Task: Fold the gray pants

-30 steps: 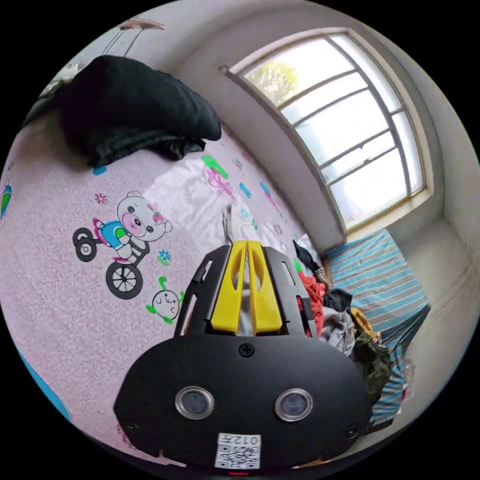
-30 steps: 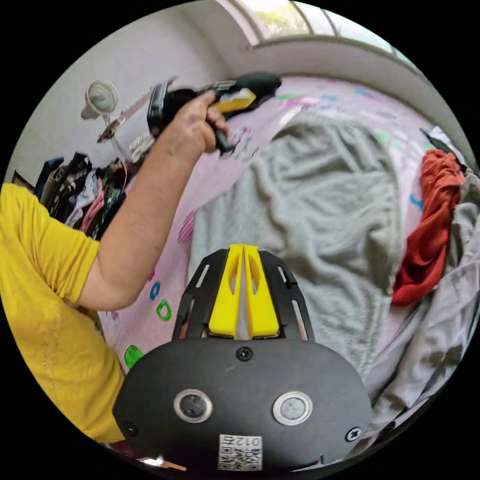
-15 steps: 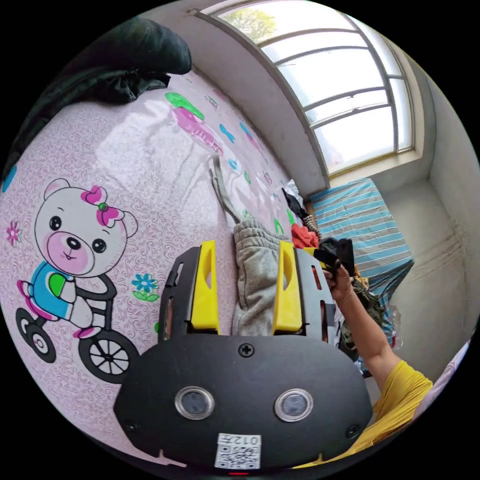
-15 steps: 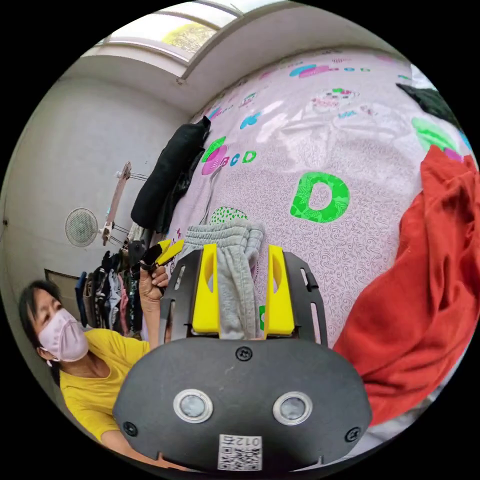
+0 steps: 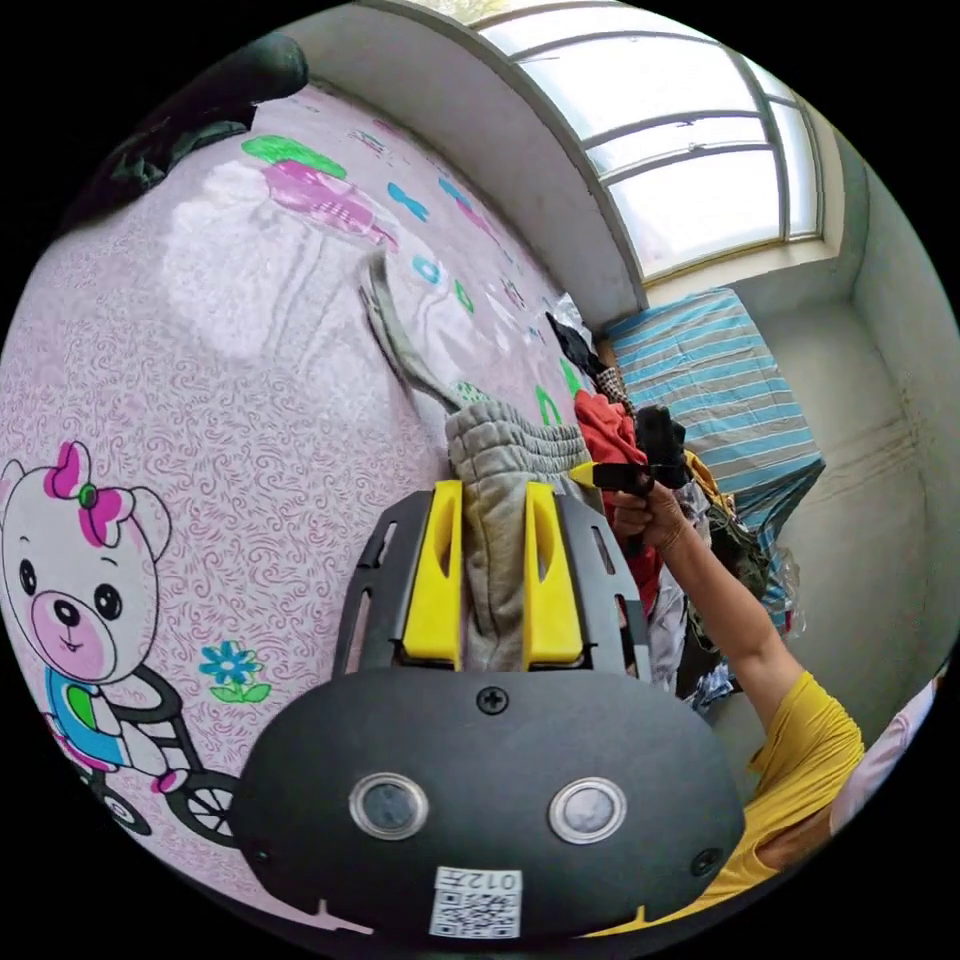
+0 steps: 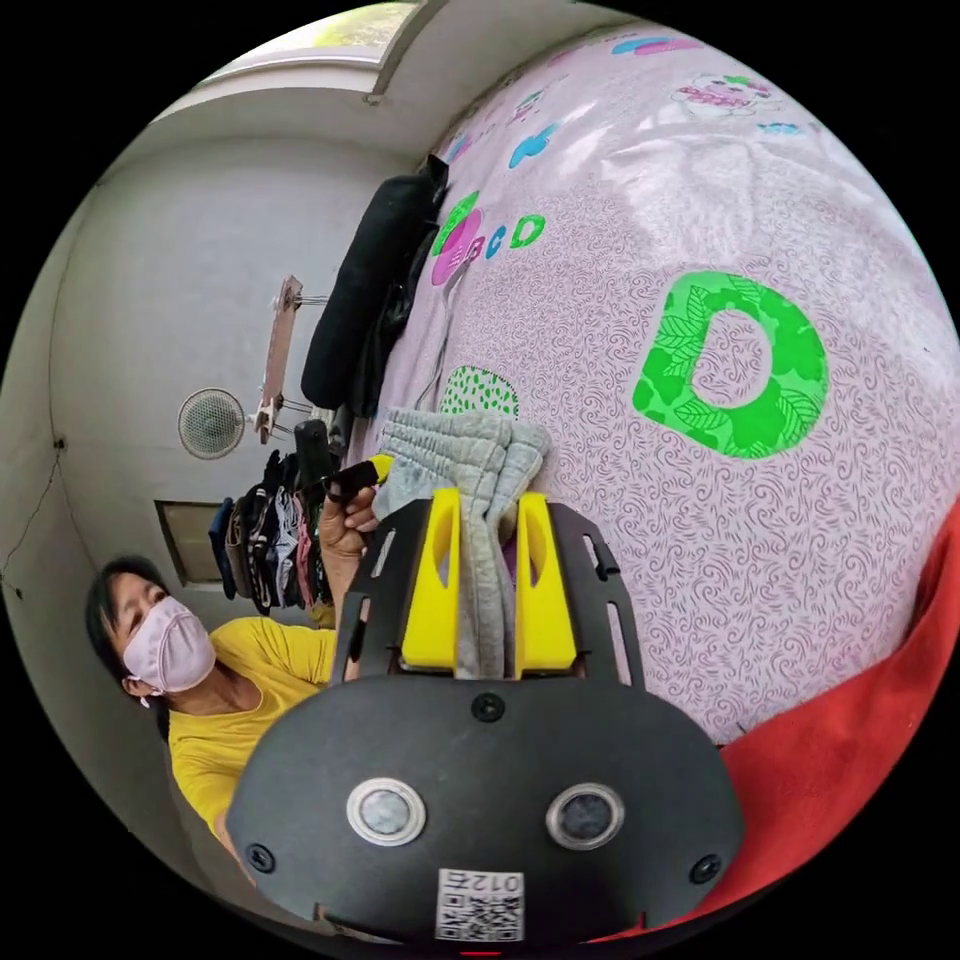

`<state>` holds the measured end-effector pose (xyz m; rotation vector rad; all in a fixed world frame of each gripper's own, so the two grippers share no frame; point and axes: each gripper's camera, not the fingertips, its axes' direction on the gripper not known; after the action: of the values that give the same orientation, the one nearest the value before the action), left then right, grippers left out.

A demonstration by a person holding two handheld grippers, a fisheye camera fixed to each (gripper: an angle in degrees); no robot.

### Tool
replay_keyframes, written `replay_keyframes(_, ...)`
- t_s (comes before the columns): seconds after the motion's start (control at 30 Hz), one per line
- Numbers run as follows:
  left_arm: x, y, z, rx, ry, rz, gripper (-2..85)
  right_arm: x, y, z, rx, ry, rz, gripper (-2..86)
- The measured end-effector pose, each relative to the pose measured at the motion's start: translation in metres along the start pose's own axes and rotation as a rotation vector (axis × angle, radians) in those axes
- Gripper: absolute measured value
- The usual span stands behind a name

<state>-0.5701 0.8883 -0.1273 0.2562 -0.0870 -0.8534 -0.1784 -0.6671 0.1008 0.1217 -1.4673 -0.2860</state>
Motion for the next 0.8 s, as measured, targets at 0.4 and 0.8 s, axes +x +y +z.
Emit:
replay_keyframes(0.4,0.063,0.016,0.019,0.119,-0.352,0.173,3.4,-0.114,0.002,0.03,0.196,0.401,-0.332,5.3)
replay_keyframes(0.8,0.053,0.01,0.044,0.056,-0.411,0.117,3.2,-0.149,-0.084,0.064,0.008,0.32,-0.195,5.5)
